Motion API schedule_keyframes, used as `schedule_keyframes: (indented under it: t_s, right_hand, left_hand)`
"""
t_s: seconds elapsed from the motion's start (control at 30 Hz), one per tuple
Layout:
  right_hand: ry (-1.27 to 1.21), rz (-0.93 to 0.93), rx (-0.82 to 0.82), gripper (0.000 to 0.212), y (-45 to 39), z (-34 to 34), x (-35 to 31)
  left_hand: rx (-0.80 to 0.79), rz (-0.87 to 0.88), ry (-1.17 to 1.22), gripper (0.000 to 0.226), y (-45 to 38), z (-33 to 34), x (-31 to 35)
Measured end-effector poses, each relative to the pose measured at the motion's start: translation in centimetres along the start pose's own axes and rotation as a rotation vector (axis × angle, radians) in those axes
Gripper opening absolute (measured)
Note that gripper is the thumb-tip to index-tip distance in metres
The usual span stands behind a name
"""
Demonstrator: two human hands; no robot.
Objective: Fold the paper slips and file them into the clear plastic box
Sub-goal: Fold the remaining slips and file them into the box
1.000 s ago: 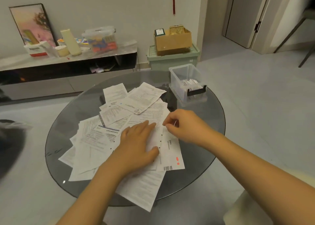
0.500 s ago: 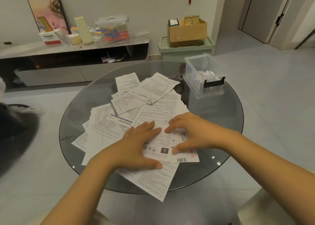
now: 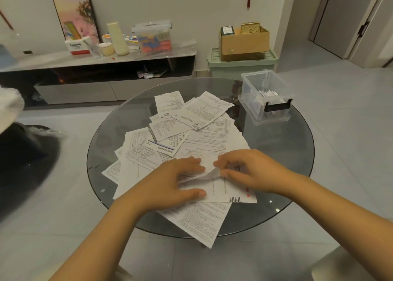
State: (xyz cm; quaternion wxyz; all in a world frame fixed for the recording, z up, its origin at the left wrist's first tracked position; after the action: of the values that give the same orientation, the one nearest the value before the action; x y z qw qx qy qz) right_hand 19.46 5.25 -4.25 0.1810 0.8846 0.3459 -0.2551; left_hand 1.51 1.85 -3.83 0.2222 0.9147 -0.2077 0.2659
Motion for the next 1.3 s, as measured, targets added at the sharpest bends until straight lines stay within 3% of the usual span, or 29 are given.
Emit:
schedule_keyframes:
  t_s: [0.07,0.17,0.27,0.43,0.53,0.67,0.8,0.97,1.17,1.3]
  right_hand:
    - [-0.062,0.024,-0.011,0.005,0.4,-0.2,0.3]
    - [-0.139,0.078,0.009,0.014,1.1,-1.3,0.5]
    - [-0.249,0.146,0.041,0.007,1.6,-1.8,1.2]
    - [-0.557,0.184,0.15,0.016,1.8,-1.6,1.3]
    - [-0.612,0.254,0.246,0.016,1.6,-1.4,1.9]
    - [-0.56,0.313,0.282,0.01,1.5,-1.2,1.8]
    - [-0.632,0.253,0.262,0.049,1.3,-0.8,1.2]
    - [-0.546,0.252,0.243,0.066,0.9,-0.4,1.3]
    - [-0.208,0.383,0.209,0.074,0.6,0.3,1.2]
    - [0.059,0.396,0.203,0.069,0.7,0.4,0.4]
  left_hand:
    - [0.009,-0.001,0.028,0.053,0.2,0.0,-0.1]
    - [0.05,-0.009,0.028,0.048,0.7,-0.3,-0.2]
    - [0.122,0.012,0.079,0.031,1.1,-0.8,-0.1]
    - [0.25,0.026,0.412,0.017,1.0,-1.6,-0.4]
    - [0.296,0.018,0.531,0.014,0.4,-1.4,-0.6]
    - [0.418,-0.093,0.392,0.006,-0.4,-0.5,-0.9]
    - [0.549,-0.129,0.218,0.017,-0.8,-0.1,-0.3]
    - [0.628,-0.15,0.155,0.019,-1.1,-0.4,0.4]
    - [0.537,-0.286,-0.162,0.019,-2.1,0.6,0.3]
    - [0.529,-0.346,-0.223,0.045,-2.1,0.4,0.8]
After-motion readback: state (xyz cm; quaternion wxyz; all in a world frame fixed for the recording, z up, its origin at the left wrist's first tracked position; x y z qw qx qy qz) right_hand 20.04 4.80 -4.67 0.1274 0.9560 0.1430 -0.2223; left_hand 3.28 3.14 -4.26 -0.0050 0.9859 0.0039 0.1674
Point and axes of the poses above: each hand's wrist, its own y-axis away from the middle knuckle, its own z-axis out of the palm, x = y × z, the point moved 5 cm from there along -y, towards the middle knuckle, and after that the axes turned 15 degrees about -x, right-handed, at the moved point
